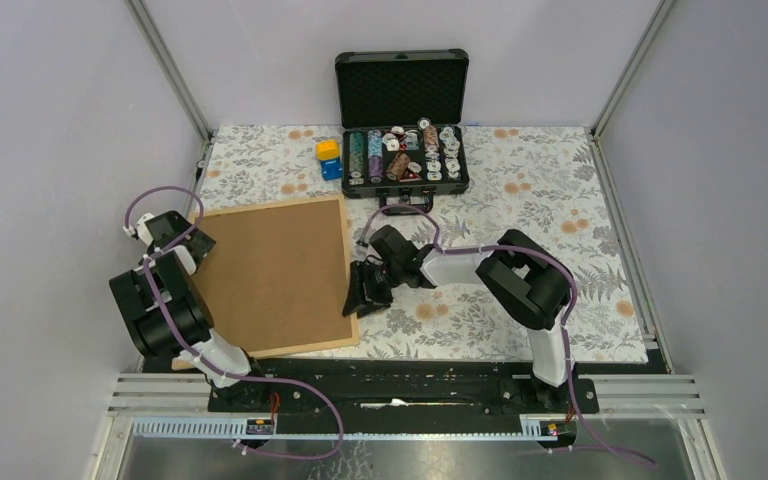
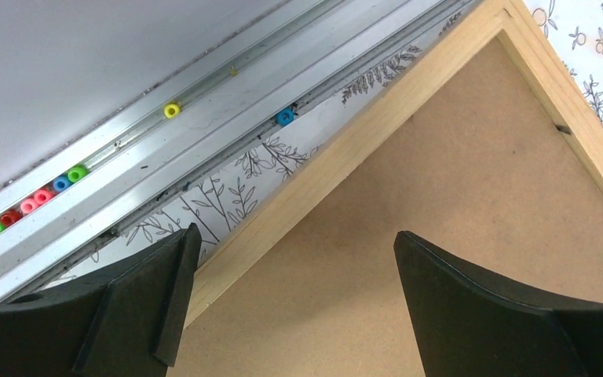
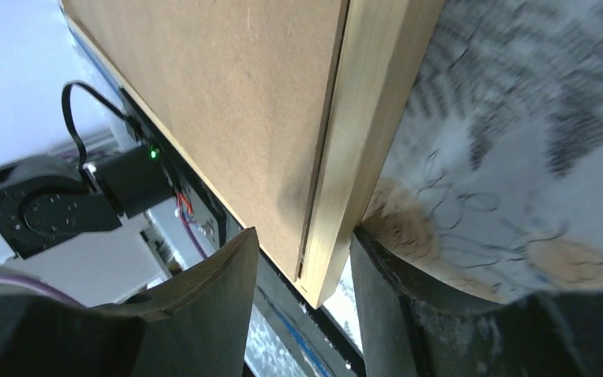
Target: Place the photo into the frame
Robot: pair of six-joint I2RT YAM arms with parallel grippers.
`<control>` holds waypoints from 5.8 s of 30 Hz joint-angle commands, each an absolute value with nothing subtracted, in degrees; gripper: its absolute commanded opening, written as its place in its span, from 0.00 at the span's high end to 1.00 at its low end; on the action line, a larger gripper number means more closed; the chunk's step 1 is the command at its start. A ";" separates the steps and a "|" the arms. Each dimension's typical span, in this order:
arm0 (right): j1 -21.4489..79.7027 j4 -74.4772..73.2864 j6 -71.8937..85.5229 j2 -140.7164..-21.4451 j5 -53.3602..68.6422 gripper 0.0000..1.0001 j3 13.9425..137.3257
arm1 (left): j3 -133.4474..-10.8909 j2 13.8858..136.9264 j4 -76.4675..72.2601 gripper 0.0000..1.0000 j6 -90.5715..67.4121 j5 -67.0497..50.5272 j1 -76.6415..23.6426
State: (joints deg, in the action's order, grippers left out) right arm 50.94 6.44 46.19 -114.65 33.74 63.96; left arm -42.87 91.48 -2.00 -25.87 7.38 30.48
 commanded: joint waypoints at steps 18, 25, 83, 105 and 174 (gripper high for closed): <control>52.20 18.68 50.96 -111.58 39.16 0.38 61.17 | -49.54 102.36 10.48 0.01 -40.01 -17.98 19.88; 50.41 14.94 49.19 -105.53 35.98 0.37 56.10 | -52.73 104.16 10.60 0.01 -40.26 -16.35 12.52; 43.69 9.69 50.11 -107.66 19.61 0.33 54.69 | -41.37 99.82 8.31 0.01 -41.21 -19.68 13.56; 41.85 -7.69 33.46 -110.85 12.95 0.29 63.93 | -48.68 74.38 25.69 0.02 -28.28 -11.00 -11.43; 79.40 -25.67 19.22 -108.52 -28.80 0.31 69.12 | -59.68 84.46 40.88 0.02 -30.09 -3.89 12.71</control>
State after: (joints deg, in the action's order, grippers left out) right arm 83.72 -24.01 16.58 -107.94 -20.29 72.01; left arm -59.96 88.05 43.79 -34.35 -0.27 13.85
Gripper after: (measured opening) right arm 0.726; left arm 0.985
